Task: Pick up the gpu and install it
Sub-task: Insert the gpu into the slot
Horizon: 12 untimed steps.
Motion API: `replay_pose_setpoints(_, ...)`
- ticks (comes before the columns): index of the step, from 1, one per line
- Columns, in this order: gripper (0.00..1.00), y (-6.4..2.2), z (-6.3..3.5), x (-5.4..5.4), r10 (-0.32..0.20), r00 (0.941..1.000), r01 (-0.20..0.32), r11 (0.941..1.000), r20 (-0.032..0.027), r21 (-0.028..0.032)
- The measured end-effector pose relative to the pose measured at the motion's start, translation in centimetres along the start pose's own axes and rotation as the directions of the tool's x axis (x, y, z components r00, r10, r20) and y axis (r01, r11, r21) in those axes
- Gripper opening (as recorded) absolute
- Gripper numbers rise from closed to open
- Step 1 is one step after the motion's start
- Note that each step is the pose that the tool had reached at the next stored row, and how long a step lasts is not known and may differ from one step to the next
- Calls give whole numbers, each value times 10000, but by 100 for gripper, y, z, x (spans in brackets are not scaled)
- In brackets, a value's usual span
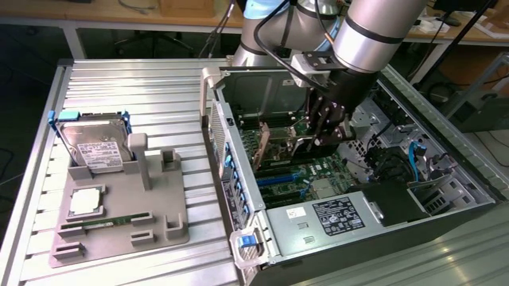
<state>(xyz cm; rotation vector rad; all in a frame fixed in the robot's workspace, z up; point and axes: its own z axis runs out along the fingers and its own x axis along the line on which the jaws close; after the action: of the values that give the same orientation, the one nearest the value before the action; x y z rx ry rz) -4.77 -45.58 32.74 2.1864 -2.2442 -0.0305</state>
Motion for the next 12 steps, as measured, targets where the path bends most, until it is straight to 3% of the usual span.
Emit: replay_pose_setpoints(12, 27, 3, 115, 1, 0, 10000, 0, 10000, -1, 2)
